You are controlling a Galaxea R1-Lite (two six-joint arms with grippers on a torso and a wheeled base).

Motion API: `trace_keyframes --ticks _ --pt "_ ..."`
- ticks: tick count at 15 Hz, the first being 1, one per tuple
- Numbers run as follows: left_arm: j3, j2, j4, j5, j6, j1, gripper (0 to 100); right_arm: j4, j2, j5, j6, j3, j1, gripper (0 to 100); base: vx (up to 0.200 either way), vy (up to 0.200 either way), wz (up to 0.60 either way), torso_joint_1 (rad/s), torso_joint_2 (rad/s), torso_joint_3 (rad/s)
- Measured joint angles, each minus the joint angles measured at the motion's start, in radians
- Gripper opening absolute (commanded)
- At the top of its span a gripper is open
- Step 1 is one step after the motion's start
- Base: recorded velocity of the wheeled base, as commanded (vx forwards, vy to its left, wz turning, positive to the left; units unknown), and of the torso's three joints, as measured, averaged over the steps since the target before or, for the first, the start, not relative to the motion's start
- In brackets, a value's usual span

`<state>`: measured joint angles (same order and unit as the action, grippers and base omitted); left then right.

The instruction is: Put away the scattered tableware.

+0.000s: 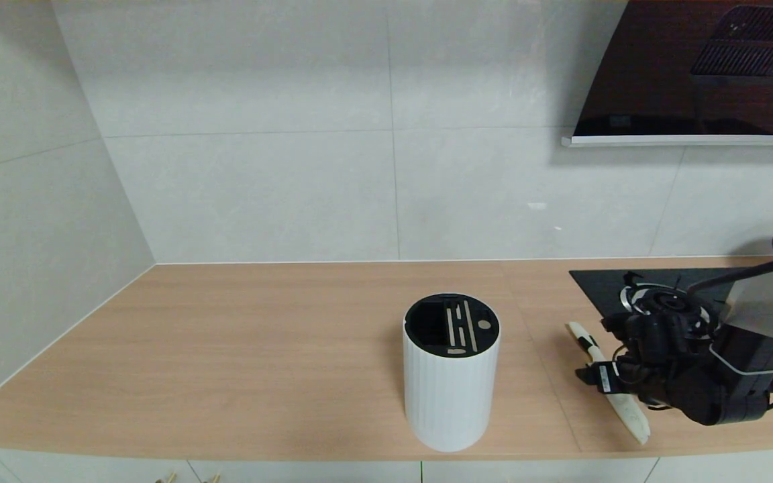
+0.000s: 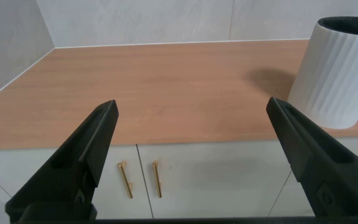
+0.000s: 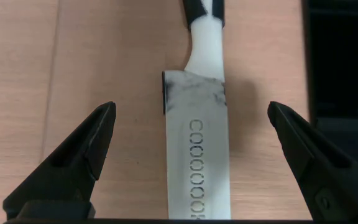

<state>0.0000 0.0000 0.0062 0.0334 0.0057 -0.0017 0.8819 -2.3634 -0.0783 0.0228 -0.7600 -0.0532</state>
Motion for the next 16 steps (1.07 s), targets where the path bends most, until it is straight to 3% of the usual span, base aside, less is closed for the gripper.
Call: trace_keyframes --ticks 5,6,16 --pt "0.0 0.0 0.0 0.0 0.0 0.0 100 0.0 -0.029 -0.005 -0.001 -0.021 0.001 100 0.0 0.0 0.0 0.0 0.0 0.0" --pt "0.0 0.0 0.0 0.0 0.0 0.0 100 -0.001 -0.031 -0.005 -0.001 -0.021 0.001 0 0.0 0.0 0.0 0.0 0.0 0.0" --pt "0.0 0.0 0.0 0.0 0.0 0.0 100 0.002 -0.056 -0.008 -0.002 -0.034 0.008 0 0.0 0.0 0.0 0.0 0.0 0.0"
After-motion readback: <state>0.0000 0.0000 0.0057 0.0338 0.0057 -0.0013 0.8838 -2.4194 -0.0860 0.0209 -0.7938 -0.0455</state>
